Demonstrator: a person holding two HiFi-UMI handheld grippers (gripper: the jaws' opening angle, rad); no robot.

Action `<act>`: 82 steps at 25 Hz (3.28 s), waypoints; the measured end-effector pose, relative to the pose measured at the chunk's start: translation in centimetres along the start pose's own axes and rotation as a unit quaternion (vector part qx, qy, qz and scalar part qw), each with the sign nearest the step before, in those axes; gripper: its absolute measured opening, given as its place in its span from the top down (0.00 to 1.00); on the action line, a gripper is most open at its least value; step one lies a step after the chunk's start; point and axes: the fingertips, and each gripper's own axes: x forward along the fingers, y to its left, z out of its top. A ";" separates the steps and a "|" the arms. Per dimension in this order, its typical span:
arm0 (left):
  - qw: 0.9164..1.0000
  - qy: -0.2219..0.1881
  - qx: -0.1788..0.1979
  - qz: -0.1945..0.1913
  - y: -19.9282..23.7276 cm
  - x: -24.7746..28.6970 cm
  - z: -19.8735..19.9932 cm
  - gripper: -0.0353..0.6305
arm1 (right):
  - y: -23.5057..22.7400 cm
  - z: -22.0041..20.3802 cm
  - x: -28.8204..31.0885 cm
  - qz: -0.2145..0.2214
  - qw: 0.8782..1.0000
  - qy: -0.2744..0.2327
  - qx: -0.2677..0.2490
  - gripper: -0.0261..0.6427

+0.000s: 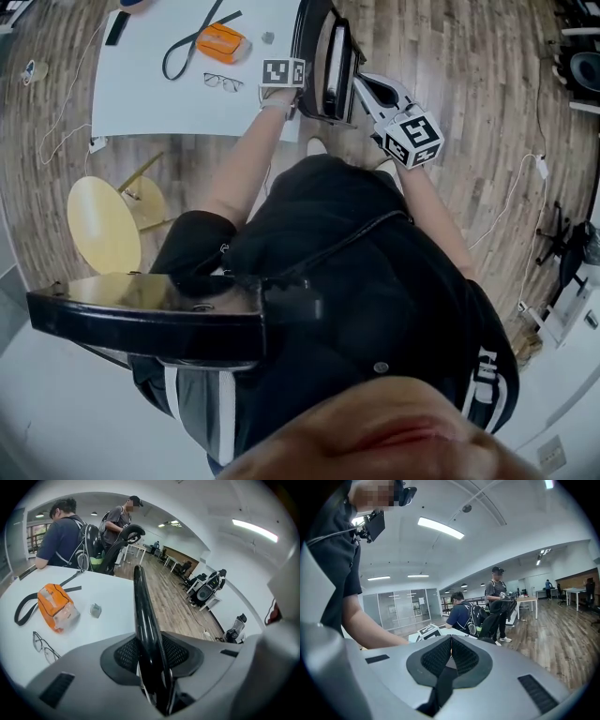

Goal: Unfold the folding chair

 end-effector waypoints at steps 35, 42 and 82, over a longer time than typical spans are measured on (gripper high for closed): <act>0.998 -0.017 -0.052 0.022 -11.4 1.6 1.0 0.82 | -16.5 -30.3 7.2 -0.165 0.911 0.280 0.254 0.62; 0.999 -0.022 -0.035 0.017 -13.3 1.9 1.3 0.82 | -16.3 -32.6 10.7 -0.176 0.899 0.263 0.301 0.55; 1.000 -0.016 -0.016 0.011 -16.8 3.7 0.9 0.80 | -26.2 -38.4 0.1 -0.162 0.879 0.287 0.344 0.67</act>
